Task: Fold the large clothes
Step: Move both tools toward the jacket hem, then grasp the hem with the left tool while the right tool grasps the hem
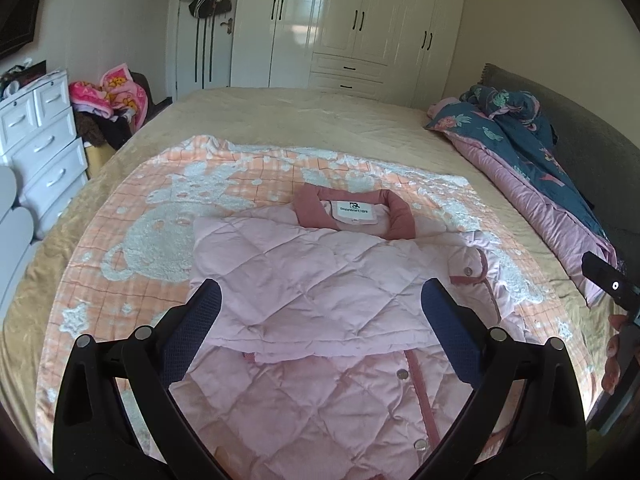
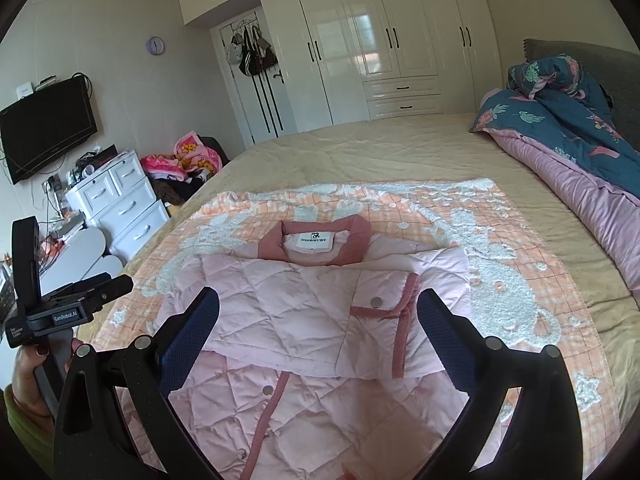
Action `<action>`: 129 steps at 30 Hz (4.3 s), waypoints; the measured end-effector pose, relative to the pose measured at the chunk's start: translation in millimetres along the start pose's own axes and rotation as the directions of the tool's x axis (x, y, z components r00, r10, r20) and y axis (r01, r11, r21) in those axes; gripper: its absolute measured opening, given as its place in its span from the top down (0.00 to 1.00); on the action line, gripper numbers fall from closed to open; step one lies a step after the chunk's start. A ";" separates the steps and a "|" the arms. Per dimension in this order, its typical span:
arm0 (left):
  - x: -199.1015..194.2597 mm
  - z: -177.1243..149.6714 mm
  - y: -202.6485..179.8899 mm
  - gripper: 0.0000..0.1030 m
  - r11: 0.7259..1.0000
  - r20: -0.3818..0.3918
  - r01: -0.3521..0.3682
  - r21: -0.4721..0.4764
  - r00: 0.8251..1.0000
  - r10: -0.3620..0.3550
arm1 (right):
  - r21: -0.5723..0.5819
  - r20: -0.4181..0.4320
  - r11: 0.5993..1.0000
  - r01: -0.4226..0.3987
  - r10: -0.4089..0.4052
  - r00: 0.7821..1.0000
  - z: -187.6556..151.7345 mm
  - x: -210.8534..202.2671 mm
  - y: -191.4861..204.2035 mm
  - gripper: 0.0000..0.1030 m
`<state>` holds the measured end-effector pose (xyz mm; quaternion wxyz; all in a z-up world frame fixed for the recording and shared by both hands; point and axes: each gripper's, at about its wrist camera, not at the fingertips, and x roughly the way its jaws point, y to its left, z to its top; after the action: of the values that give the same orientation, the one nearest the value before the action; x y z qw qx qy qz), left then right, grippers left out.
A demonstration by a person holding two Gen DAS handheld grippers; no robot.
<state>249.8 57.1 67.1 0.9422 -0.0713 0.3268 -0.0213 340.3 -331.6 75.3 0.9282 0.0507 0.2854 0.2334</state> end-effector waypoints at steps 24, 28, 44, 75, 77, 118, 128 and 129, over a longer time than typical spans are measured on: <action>-97.2 -51.0 13.5 0.09 0.997 0.011 -0.016 -0.075 1.000 0.017 | 0.061 0.025 0.997 0.045 -0.047 0.999 -27.8 -98.9 -14.9 0.04; -107.7 -59.4 16.0 0.09 0.997 0.008 -0.032 -0.068 0.999 0.033 | 0.050 0.008 0.997 0.054 -0.054 0.998 -36.2 -109.4 -14.4 0.04; -128.4 -111.4 44.6 0.09 0.990 -0.059 -0.109 -0.089 0.993 0.104 | 0.052 -0.052 0.997 0.056 -0.053 0.997 -80.0 -131.9 -19.0 0.04; -138.5 -213.8 125.1 0.43 0.969 -0.200 -0.148 -0.200 0.974 0.107 | 0.096 -0.219 0.990 0.100 -0.077 0.973 -167.4 -137.1 -65.8 0.04; -138.6 -220.7 128.8 0.50 0.970 -0.214 -0.130 -0.208 0.973 0.084 | 0.101 -0.229 0.990 0.102 -0.077 0.970 -172.0 -137.2 -69.1 0.04; -81.0 -256.1 110.2 0.47 0.995 -0.392 0.023 -0.096 0.918 -0.059 | 0.255 -0.504 0.966 -0.040 0.168 0.847 -246.7 -112.2 -105.9 0.74; -93.0 -241.7 88.0 0.83 0.999 -0.347 0.032 -0.010 0.937 -0.033 | 0.209 -0.287 0.971 -0.121 0.179 0.941 -199.4 -141.8 -88.5 0.81; -96.7 -236.8 85.2 0.85 0.999 -0.331 0.039 -0.005 0.943 -0.038 | 0.206 -0.266 0.970 -0.127 0.180 0.947 -195.2 -144.8 -88.0 0.81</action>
<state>26.8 121.3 -70.1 0.8733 -0.0723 0.4789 -0.0517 162.4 -484.1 -33.8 0.8478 0.1254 0.4309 0.2824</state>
